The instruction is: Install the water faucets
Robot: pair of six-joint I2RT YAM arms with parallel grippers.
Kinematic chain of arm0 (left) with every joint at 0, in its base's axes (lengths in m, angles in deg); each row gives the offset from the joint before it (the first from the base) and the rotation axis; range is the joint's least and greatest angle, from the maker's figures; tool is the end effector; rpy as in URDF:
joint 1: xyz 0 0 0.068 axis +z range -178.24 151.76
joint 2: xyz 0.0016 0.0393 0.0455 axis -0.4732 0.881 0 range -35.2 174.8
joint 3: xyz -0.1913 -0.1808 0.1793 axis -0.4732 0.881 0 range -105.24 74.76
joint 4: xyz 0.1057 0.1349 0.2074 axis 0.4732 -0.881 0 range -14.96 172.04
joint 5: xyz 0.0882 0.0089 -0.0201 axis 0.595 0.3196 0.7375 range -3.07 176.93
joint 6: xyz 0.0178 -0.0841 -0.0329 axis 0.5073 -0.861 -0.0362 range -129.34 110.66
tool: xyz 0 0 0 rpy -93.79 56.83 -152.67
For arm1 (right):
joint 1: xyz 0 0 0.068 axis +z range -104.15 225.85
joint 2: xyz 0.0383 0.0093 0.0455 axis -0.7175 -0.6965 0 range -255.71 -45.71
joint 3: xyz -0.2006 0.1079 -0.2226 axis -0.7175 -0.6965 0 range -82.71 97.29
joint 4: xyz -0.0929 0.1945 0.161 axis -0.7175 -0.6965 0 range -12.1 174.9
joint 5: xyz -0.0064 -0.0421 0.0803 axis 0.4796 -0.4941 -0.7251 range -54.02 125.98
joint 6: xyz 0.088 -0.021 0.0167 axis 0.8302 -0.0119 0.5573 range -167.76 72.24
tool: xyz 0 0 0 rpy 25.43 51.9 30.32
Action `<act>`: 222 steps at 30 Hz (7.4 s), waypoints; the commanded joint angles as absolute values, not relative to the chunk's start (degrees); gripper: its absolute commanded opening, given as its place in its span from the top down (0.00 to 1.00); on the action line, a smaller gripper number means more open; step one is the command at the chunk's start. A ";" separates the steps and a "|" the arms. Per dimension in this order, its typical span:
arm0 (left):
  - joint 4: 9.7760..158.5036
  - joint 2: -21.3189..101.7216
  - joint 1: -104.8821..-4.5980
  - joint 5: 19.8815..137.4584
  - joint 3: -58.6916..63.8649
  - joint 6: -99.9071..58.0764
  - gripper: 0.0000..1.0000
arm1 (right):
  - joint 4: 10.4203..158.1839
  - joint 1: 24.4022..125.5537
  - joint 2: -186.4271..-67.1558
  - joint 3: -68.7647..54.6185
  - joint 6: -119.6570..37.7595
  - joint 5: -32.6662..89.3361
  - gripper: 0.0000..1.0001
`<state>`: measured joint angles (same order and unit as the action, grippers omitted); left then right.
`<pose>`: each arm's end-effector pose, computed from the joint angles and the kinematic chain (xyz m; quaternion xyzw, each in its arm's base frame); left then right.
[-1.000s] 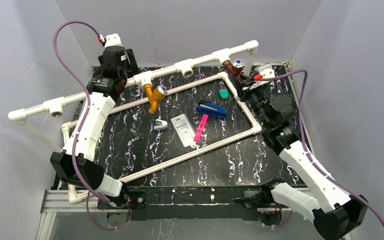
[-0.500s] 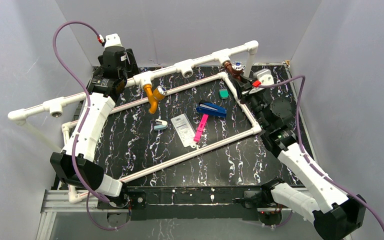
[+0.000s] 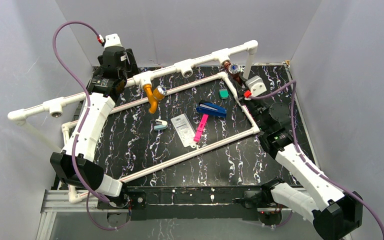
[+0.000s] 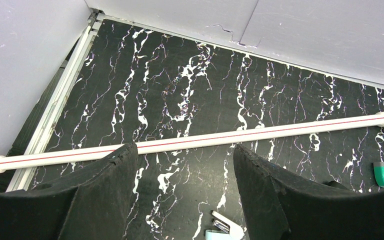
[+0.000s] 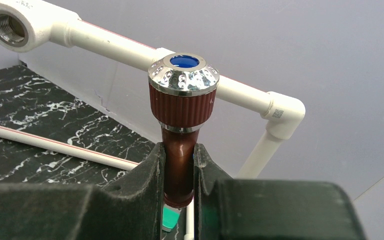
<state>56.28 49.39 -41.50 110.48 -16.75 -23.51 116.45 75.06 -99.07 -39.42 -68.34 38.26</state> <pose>0.3740 -0.0542 0.4647 -0.1251 0.7952 0.0261 0.5927 0.2108 0.1142 0.4352 -0.2219 0.5175 0.0510 0.8248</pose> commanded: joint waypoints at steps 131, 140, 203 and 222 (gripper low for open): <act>45.01 46.18 -42.55 107.06 -11.99 -23.84 0.32 | 110.56 73.01 -111.35 -24.22 -1.79 54.39 0.70; 45.03 46.11 -42.54 106.89 -11.93 -23.75 0.32 | 112.01 72.99 -113.21 -23.07 -3.18 54.43 0.62; 44.84 45.83 -42.56 106.43 -11.53 -23.57 0.32 | 104.67 68.64 -109.86 -27.73 51.47 50.41 0.71; 44.83 46.28 -42.52 106.36 -11.86 -23.84 0.32 | 103.69 68.69 -107.46 -28.65 48.75 51.18 0.68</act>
<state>57.33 46.42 -41.10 108.73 -14.85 -24.45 99.79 69.38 -109.72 -29.17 48.96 46.76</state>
